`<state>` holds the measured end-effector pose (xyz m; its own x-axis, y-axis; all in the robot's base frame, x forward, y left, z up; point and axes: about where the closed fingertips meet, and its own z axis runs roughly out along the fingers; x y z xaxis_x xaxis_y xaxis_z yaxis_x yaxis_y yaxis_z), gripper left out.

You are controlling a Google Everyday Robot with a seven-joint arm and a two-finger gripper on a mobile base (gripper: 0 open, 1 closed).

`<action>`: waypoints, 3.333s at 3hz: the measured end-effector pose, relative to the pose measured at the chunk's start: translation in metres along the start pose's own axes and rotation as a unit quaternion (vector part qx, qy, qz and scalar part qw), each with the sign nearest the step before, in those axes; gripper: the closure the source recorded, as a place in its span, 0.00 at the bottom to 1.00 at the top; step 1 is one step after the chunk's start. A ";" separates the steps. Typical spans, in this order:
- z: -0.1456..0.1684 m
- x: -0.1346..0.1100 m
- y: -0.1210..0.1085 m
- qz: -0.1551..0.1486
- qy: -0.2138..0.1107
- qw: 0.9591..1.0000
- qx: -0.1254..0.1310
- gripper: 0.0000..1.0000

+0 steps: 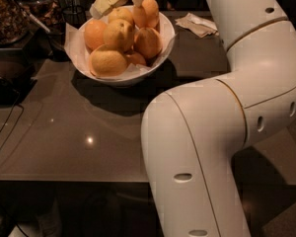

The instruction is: Pick orange from white bowl

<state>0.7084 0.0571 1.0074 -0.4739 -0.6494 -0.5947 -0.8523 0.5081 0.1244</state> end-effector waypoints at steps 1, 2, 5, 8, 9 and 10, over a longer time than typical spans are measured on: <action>-0.002 0.001 -0.002 0.005 -0.005 1.000 -0.001 0.00; -0.004 0.000 -0.003 0.009 -0.011 1.000 -0.001 0.00; -0.009 -0.002 -0.003 0.016 -0.018 1.000 -0.001 0.00; -0.017 0.001 0.027 0.071 -0.008 0.996 -0.047 0.00; -0.019 0.001 0.021 0.071 -0.003 0.997 -0.025 0.00; -0.019 0.002 0.018 0.070 0.001 0.997 -0.015 0.02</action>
Offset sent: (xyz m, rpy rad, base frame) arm -0.0212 -0.0114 -0.0221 0.0284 0.0356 -0.0273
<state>0.6882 0.0538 1.0237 -0.5888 -0.5745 -0.5686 -0.7841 0.5769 0.2290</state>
